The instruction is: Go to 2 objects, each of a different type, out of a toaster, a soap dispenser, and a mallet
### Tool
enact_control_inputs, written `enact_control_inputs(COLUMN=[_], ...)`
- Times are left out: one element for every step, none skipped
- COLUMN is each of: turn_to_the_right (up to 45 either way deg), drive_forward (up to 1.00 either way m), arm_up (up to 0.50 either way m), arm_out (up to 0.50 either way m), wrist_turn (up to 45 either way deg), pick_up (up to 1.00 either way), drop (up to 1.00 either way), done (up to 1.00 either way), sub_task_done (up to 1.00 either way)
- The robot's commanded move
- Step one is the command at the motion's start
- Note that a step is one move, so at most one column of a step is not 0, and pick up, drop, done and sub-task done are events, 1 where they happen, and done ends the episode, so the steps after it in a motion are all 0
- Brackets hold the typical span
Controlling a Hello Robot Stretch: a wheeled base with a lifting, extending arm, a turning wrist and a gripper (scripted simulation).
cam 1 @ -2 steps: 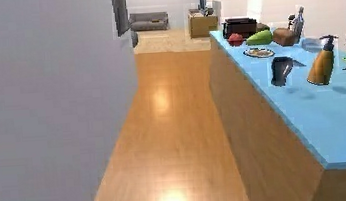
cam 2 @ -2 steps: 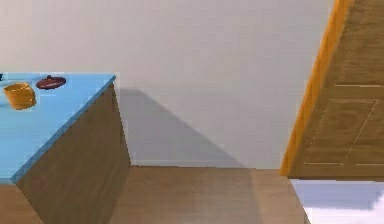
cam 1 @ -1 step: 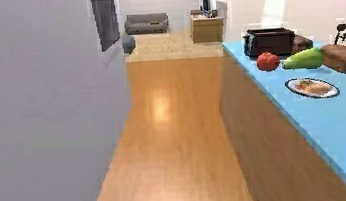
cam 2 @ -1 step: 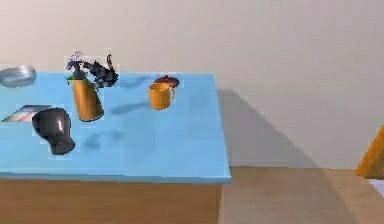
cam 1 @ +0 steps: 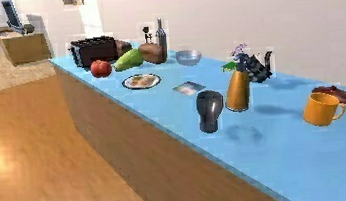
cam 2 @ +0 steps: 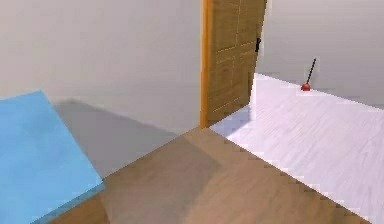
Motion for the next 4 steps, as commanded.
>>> enact_control_inputs(turn_to_the_right=[18.0,0.0,-45.0,-15.0], drive_forward=[0.0,0.0,0.0,0.0], arm_up=[0.0,0.0,0.0,0.0], arm_out=[0.0,0.0,0.0,0.0], wrist_turn=[0.0,0.0,0.0,0.0], pick_up=[0.0,0.0,0.0,0.0], drop=[0.0,0.0,0.0,0.0], done=[0.0,0.0,0.0,0.0], sub_task_done=[0.0,1.0,0.0,0.0])
